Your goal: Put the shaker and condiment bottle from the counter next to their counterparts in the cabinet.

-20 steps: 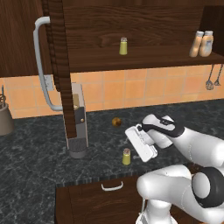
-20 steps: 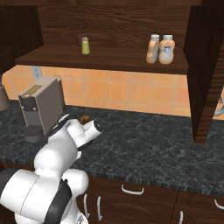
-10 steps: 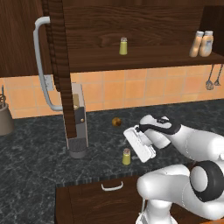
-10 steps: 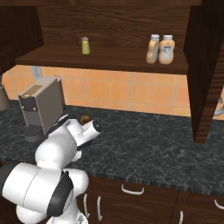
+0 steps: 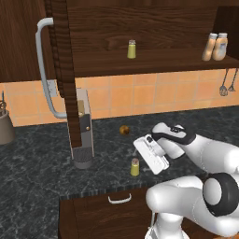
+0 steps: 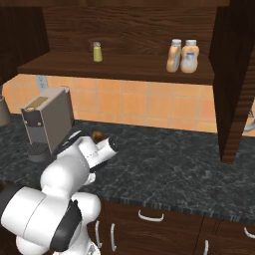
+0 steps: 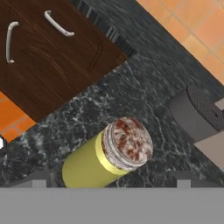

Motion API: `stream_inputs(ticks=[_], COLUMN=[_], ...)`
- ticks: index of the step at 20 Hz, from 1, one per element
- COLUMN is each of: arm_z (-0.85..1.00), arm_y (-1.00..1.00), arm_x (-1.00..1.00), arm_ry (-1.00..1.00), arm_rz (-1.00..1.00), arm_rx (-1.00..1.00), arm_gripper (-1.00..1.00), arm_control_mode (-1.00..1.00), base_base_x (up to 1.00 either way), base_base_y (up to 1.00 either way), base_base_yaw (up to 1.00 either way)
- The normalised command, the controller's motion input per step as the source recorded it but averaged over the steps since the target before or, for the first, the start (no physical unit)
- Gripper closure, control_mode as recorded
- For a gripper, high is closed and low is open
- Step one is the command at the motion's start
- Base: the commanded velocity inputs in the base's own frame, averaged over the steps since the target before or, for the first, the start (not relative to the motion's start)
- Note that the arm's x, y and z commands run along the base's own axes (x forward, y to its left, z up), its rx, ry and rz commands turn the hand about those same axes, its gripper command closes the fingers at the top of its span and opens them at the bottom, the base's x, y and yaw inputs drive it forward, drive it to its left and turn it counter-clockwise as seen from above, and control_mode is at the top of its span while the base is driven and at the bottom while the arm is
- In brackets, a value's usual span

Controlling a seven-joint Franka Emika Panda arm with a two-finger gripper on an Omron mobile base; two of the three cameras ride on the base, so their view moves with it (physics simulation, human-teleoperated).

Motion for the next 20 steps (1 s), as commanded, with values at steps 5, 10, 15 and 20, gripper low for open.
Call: stream_inputs(ticks=[5, 10, 15, 20], arm_z=[0.0, -0.09, -0.3, -0.44], arm_y=[0.2, 0.23, 0.1, 0.0], arm_x=[-0.42, -0.38, -0.15, 0.0], arm_ry=[-0.07, -0.06, -0.02, -0.03], arm_rz=[0.0, 0.0, 0.0, 0.0], arm_rx=[0.0, 0.0, 0.0, -0.02], arm_gripper=[-1.0, -1.0, -1.0, -1.0], arm_control_mode=[-1.0, -1.0, -1.0, -1.0], base_base_x=[0.0, 0.0, 0.0, 0.0], base_base_y=[0.0, 0.0, 0.0, 0.0], base_base_yaw=[0.0, 0.0, 0.0, 0.0])
